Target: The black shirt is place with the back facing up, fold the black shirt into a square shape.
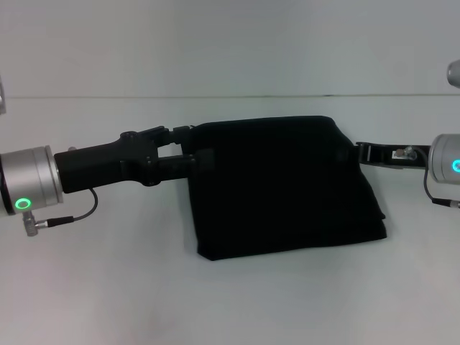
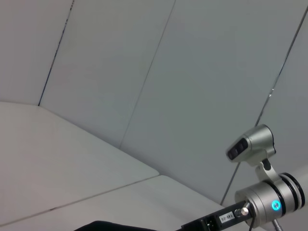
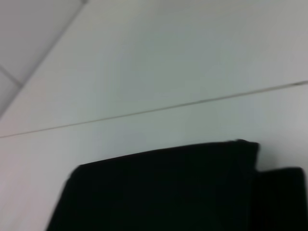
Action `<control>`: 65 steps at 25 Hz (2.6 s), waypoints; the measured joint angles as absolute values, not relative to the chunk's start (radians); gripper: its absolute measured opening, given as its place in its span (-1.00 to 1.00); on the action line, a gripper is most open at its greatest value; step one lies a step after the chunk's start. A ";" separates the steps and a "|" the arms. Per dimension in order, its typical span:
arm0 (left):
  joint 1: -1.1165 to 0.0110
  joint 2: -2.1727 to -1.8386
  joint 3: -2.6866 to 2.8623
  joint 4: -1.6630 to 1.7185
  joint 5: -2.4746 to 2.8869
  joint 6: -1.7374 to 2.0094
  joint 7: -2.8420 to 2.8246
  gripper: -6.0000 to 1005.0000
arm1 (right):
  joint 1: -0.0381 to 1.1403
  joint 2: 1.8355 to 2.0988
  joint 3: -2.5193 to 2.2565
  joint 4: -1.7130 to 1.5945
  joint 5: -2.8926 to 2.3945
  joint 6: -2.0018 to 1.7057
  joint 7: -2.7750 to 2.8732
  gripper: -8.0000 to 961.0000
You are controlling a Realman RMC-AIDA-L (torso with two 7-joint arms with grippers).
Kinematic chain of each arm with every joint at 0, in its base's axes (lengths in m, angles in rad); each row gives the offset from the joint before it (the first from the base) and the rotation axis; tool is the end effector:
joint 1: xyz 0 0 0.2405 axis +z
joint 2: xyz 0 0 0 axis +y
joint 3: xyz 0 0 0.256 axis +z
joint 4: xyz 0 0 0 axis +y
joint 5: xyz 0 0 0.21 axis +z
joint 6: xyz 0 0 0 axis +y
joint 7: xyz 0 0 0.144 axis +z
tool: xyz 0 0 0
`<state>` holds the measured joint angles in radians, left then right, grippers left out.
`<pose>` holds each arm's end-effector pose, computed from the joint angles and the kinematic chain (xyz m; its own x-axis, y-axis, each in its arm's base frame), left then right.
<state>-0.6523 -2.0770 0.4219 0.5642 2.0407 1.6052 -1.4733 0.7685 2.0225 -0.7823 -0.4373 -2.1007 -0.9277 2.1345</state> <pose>-0.2369 0.3564 0.0131 0.6341 0.3898 0.6678 0.5656 -0.8228 -0.0567 0.2647 0.4254 -0.0158 0.3656 -0.7645 -0.5309 -0.9308 -0.3008 -0.2077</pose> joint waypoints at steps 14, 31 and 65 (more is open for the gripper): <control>-0.655 -2.083 0.422 0.564 2.043 1.563 -1.477 0.77 | 0.737 1.984 -0.776 -0.516 -2.096 -0.836 2.133 -0.19; -0.662 -2.085 0.409 0.538 2.033 1.465 -1.488 0.77 | 0.866 2.032 -0.877 -0.386 -2.115 -0.718 2.057 -0.37; -0.758 -2.081 0.577 0.411 2.043 1.047 -1.852 0.77 | 0.676 2.002 -0.855 -0.651 -1.946 -0.965 2.038 -0.58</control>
<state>-0.7580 -2.0807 0.5766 0.4106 2.0431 1.0473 -1.8518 0.6764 2.0018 -0.8546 -0.6510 -1.9460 -0.9653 2.0384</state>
